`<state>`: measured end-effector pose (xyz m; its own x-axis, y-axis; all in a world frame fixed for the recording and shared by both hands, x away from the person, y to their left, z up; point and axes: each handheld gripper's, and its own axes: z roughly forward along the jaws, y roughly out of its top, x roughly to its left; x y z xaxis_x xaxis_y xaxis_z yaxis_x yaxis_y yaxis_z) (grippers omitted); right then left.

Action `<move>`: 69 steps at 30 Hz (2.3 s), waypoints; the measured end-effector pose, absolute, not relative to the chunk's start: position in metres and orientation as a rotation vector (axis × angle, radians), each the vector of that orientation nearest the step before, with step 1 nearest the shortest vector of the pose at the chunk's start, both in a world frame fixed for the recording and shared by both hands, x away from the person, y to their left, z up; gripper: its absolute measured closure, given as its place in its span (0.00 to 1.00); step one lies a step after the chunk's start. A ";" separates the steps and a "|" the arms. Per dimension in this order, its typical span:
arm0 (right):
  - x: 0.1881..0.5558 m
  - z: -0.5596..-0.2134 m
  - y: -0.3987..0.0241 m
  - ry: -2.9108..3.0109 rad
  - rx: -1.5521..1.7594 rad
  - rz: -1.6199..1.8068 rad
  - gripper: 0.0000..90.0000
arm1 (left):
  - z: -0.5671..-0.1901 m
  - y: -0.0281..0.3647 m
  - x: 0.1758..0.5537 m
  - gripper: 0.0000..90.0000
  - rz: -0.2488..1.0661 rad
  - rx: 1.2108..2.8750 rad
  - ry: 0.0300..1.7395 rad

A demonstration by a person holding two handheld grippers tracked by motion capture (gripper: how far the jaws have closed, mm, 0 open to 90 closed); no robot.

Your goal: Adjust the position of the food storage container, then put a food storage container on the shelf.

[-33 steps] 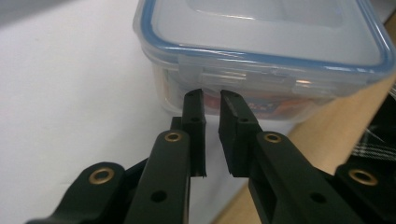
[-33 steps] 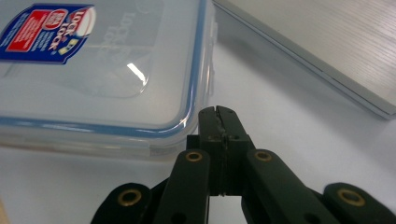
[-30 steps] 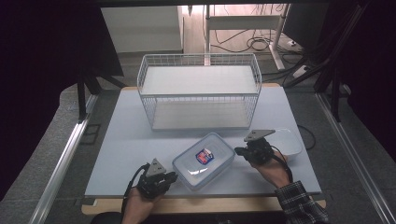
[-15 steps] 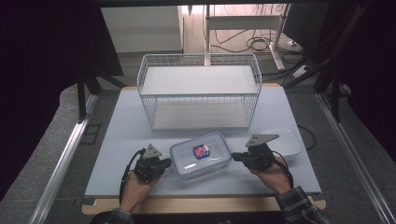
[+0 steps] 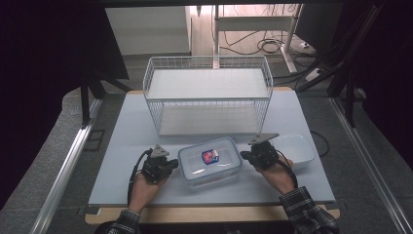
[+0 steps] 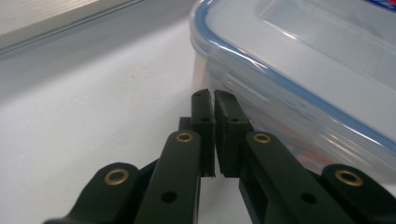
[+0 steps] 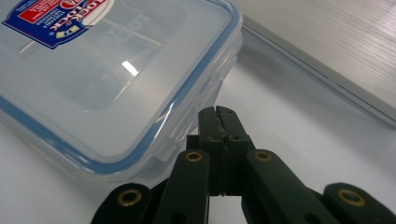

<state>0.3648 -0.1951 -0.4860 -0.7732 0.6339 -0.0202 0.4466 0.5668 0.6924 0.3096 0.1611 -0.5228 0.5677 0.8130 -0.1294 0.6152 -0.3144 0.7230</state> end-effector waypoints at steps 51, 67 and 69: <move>0.293 -0.484 -0.233 2.446 0.850 1.292 0.11 | -0.510 0.187 0.239 0.05 0.439 1.992 0.990; 0.299 -0.480 -0.220 2.423 0.928 1.289 0.01 | -0.509 0.186 0.243 0.04 0.376 2.012 1.034; 0.300 -0.478 -0.220 2.428 0.931 1.284 0.01 | -0.508 0.185 0.243 0.02 0.381 2.015 1.036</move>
<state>0.2996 -0.2198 -0.4780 -0.7678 0.6356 0.0802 0.4239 0.4102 0.8075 0.2429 0.1854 -0.5078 0.6160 0.7821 -0.0947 0.5338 -0.3260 0.7803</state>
